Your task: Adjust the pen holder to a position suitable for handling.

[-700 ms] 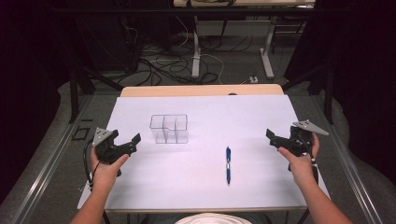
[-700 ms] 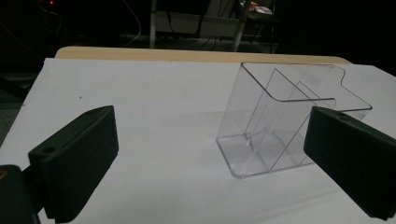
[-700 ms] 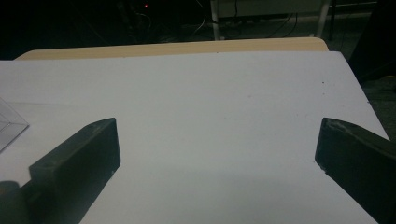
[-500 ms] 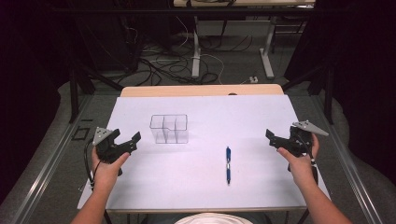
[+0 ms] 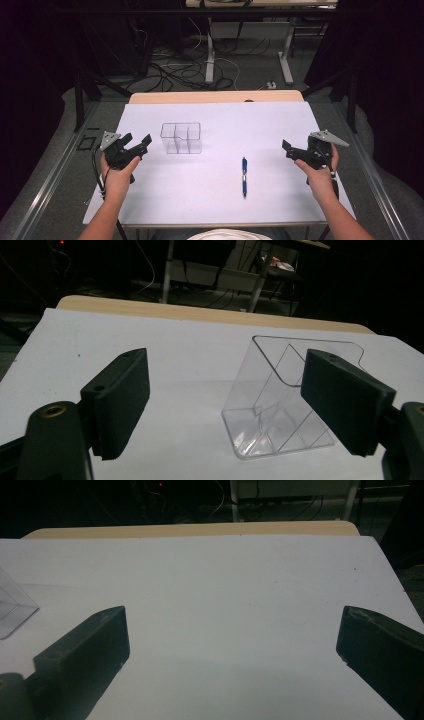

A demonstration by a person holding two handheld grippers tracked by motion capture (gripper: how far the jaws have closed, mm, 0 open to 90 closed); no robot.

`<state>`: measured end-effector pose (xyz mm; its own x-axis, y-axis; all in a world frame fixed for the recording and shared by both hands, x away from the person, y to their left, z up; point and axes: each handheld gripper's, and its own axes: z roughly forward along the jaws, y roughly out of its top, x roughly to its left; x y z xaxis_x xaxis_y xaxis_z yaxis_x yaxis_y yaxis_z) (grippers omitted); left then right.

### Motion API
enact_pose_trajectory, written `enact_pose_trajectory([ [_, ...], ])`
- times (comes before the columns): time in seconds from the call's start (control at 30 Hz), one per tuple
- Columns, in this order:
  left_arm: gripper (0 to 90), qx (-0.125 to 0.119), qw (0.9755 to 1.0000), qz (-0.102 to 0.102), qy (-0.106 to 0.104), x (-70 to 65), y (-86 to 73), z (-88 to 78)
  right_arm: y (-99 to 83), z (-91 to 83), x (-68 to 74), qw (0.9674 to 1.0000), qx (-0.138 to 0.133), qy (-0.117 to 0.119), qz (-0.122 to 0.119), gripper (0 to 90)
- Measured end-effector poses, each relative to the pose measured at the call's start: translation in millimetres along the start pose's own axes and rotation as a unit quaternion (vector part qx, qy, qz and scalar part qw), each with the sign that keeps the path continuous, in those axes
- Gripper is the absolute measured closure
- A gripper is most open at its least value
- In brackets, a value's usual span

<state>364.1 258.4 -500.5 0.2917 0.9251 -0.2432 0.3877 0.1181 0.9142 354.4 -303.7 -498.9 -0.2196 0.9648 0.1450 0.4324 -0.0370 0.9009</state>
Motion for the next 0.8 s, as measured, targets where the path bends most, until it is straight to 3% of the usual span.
enact_pose_trajectory([
  [0.47,30.1,0.009,0.9999,-0.002,0.013,-5.8,9.7,17.4,-1.8,2.4,1.8,1.0000,-0.005,-0.001,-0.002,2.4],
  [0.6,31.1,0.015,0.9997,-0.013,0.016,-5.3,9.8,21.9,-2.0,1.7,1.9,1.0000,0.002,0.003,-0.004,2.7],
  [0.8,37.3,0.043,0.9982,-0.037,0.019,-3.7,9.5,29.3,-2.5,2.7,2.5,1.0000,0.004,0.006,0.000,3.3],
])
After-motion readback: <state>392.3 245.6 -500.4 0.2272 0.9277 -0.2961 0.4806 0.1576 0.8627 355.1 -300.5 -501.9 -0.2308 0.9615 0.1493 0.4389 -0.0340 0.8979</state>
